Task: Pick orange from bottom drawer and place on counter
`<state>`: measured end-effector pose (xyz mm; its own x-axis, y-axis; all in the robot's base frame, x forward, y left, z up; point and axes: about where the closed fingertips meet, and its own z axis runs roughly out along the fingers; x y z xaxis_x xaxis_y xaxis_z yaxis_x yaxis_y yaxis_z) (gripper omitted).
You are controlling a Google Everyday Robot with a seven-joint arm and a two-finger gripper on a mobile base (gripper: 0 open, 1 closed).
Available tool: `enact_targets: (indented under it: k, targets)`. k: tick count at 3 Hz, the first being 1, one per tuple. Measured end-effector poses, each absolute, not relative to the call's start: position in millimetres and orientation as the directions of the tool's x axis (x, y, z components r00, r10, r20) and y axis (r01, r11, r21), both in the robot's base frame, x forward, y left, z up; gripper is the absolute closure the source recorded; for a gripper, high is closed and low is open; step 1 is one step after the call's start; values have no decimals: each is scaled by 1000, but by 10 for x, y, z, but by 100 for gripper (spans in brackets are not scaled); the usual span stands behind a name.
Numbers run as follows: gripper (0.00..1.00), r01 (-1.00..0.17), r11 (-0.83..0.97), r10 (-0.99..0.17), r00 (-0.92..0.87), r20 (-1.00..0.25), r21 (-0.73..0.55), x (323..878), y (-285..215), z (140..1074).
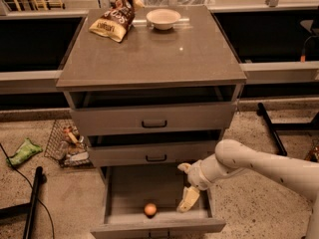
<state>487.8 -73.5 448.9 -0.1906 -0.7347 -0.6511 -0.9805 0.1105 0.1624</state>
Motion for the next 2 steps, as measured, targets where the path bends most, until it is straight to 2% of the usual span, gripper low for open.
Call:
enact_targets:
  k: [2]
  targets:
    - [0,-969,105,-718,-231,-657,225,5114,-434,3578]
